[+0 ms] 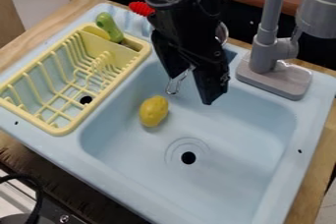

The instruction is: Put the spatula to the right corner of the sink

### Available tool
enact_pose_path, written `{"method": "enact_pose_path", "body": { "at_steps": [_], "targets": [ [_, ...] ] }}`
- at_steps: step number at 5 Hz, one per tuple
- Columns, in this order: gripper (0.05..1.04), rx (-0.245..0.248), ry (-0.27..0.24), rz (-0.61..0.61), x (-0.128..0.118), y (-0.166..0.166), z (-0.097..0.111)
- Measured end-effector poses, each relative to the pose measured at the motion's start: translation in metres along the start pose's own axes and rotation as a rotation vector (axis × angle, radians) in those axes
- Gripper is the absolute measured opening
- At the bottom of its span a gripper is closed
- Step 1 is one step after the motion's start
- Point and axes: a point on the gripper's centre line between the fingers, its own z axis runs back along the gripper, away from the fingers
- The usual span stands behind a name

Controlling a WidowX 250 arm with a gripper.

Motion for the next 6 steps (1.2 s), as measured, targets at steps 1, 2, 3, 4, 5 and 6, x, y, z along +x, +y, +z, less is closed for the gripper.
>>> {"method": "enact_pose_path", "body": {
  "at_steps": [1,2,3,4,5,6],
  "targets": [
    [0.997,-0.009,0.019,0.008,-0.005,-0.001,-0.004],
    [0.997,-0.033,0.023,0.037,-0.012,0.0,0.002],
    [0.997,-0.071,0.016,0.062,-0.02,0.01,0.02],
    [0.997,-0.029,-0.02,0.127,-0.02,0.024,0.031],
    [0.997,0.085,-0.027,0.266,-0.019,0.054,0.035],
    [0.997,0.086,-0.057,0.29,-0.022,0.091,0.042]
  ]
}}
